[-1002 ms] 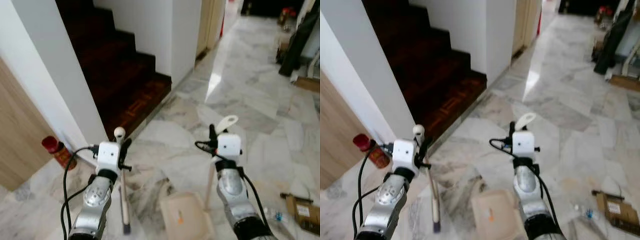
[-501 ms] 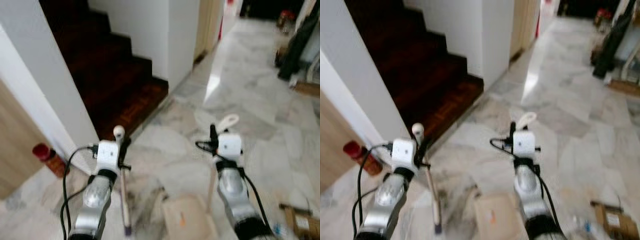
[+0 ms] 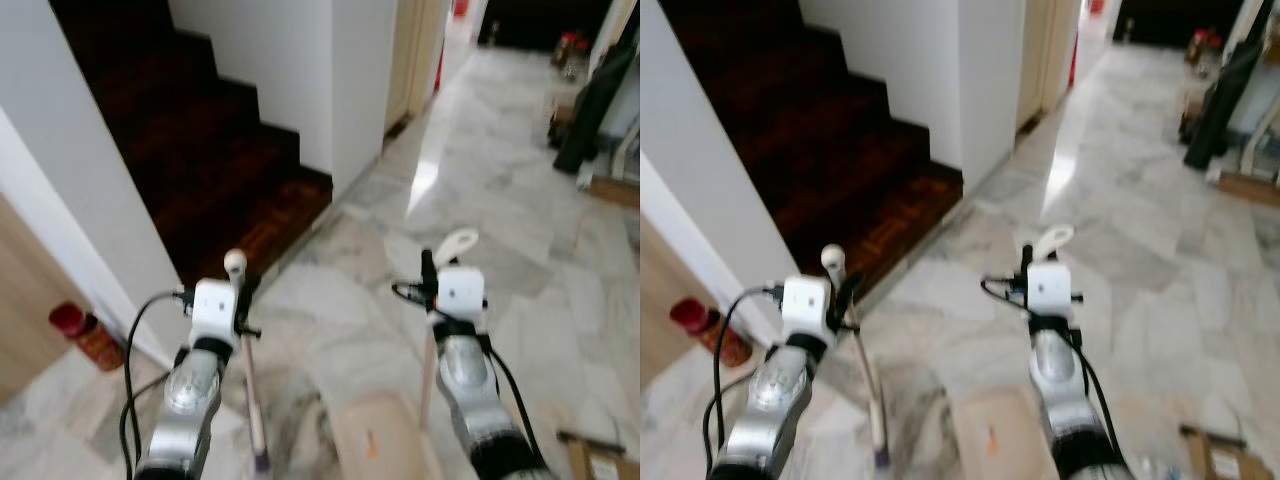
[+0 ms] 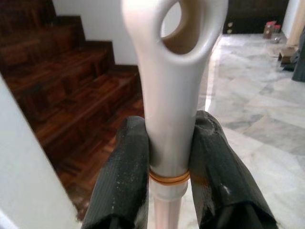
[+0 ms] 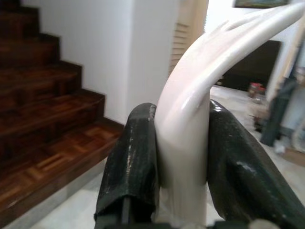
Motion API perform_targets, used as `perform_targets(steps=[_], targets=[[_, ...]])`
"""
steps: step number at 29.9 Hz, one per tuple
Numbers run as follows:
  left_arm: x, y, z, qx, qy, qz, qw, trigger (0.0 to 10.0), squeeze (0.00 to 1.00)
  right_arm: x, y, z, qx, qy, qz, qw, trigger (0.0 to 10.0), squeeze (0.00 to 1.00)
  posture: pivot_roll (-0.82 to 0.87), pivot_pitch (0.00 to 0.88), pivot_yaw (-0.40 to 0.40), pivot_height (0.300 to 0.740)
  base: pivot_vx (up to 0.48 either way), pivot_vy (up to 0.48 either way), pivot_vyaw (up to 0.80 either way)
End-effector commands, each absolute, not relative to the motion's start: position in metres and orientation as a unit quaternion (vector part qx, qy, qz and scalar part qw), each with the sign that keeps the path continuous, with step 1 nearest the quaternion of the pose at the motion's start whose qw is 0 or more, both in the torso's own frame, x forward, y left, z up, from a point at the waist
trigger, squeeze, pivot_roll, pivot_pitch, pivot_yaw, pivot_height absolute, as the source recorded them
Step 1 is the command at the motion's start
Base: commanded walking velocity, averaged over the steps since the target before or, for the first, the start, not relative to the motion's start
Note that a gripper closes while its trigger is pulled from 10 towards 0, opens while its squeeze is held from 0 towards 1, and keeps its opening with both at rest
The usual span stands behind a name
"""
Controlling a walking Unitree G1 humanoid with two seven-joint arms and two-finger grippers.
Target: Sweep floor
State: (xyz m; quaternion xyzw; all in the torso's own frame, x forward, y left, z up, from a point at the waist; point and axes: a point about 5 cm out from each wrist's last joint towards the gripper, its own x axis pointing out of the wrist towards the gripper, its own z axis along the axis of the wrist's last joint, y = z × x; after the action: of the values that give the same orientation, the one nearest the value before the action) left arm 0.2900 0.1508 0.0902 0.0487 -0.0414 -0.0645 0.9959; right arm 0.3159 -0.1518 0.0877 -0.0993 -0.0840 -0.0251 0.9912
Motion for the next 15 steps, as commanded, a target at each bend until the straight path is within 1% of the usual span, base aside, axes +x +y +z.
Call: perform_targets(steps=[1, 15], targets=[[0.2931, 0.1572, 0.1031, 0.057, -0.070, -0.058, 0.994, 10.0, 0.00, 0.3206, -0.1427, 0.0998, -0.086, -0.111, -0.018, 0.990, 10.0, 0.00, 0.09, 0.000, 0.040, 0.740, 0.289, 0.000, 0.00], [0.2945, 0.1573, 0.1043, 0.059, -0.071, -0.058, 0.994, 10.0, 0.00, 0.3209, -0.1444, 0.0995, -0.084, -0.110, -0.022, 0.990, 10.0, 0.00, 0.09, 0.000, 0.041, 0.740, 0.290, 0.000, 0.00]])
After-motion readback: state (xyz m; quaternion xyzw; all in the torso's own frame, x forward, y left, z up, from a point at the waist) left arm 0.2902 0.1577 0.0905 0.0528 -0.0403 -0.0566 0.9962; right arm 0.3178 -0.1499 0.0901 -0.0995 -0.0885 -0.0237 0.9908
